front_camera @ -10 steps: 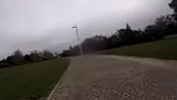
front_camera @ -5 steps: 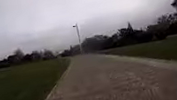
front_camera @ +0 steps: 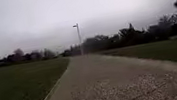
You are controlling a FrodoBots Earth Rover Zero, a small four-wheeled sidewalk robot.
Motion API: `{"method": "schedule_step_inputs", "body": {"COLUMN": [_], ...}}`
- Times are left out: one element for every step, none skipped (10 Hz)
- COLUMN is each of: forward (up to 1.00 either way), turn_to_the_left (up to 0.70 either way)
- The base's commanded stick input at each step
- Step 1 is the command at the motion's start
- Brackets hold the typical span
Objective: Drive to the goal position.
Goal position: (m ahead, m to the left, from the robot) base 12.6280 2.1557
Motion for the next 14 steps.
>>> {"method": "schedule_step_inputs", "body": {"forward": [0.85, 0.85, 0.85, 0.85, 0.85, 0.85, 0.85, 0.85, 0.85, 0.85, 0.85, 0.85, 0.85, 0.85], "turn_to_the_left": [-0.08, -0.20, -0.32, -0.20, -0.05, 0.00, 0.00, 0.00, 0.00, 0.00, 0.00, 0.00, 0.00, 0.00]}}
